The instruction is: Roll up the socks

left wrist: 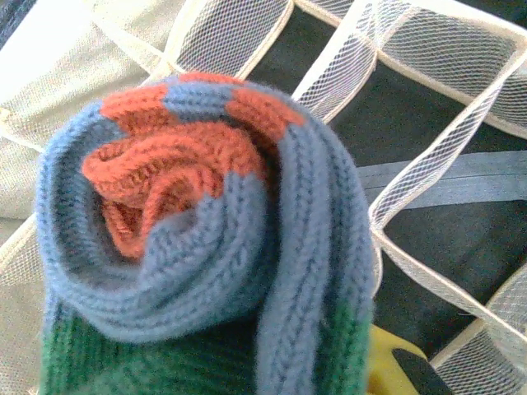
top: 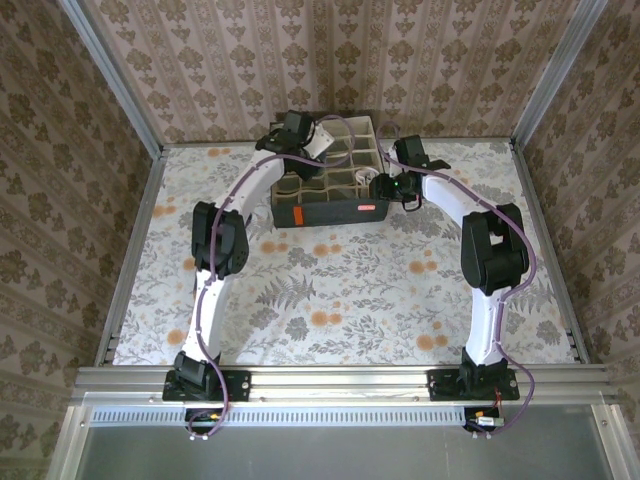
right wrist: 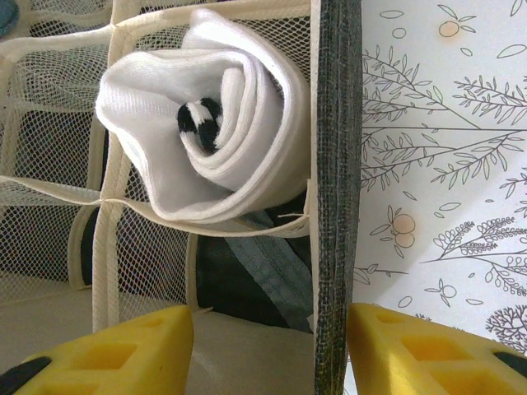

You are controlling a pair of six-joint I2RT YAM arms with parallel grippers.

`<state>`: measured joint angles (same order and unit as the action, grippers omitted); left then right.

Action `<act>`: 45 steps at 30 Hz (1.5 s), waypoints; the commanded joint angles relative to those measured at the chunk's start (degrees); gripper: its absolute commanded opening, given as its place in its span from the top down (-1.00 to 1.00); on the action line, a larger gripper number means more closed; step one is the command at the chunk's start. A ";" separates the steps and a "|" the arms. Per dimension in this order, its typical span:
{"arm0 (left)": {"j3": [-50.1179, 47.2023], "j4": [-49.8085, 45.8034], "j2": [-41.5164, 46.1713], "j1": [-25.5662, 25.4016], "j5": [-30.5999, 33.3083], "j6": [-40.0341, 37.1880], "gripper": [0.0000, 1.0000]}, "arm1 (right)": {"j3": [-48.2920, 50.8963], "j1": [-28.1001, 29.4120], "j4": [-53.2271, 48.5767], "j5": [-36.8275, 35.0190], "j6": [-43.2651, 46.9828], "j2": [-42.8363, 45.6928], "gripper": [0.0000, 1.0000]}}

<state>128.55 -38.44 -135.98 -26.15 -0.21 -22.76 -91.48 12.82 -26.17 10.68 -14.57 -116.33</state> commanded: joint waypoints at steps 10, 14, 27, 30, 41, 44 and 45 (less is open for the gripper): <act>6.78 -4.63 -5.86 1.80 -0.05 0.97 1.00 | -2.34 0.28 -3.97 -1.49 0.78 -3.39 -0.02; 6.55 -4.95 -5.93 1.81 0.20 1.40 1.00 | -2.69 0.30 -4.32 -1.69 0.68 -3.90 -0.02; 5.63 -3.85 -6.26 1.13 -6.48 3.29 0.98 | -3.00 0.75 -4.15 -1.54 0.48 -4.24 -0.02; 5.96 -3.13 -8.17 1.10 -6.41 4.56 0.92 | -3.03 0.89 -4.10 -1.36 0.63 -4.24 -0.01; 8.00 -4.52 -10.00 1.54 -2.34 2.20 0.21 | -3.52 0.89 -4.23 -1.22 0.72 -4.21 -0.01; 8.70 -5.15 -8.19 1.58 -2.59 1.29 -0.03 | -4.60 0.89 -4.32 -1.27 0.66 -3.89 -0.02; 8.97 -5.28 -7.50 1.59 -2.60 0.87 -0.10 | -5.03 0.94 -4.30 -1.27 0.60 -3.74 -0.02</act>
<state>135.72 -40.99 -145.88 -24.97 -3.11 -20.62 -94.43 13.04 -27.70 10.66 -14.57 -118.91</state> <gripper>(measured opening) 0.535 0.509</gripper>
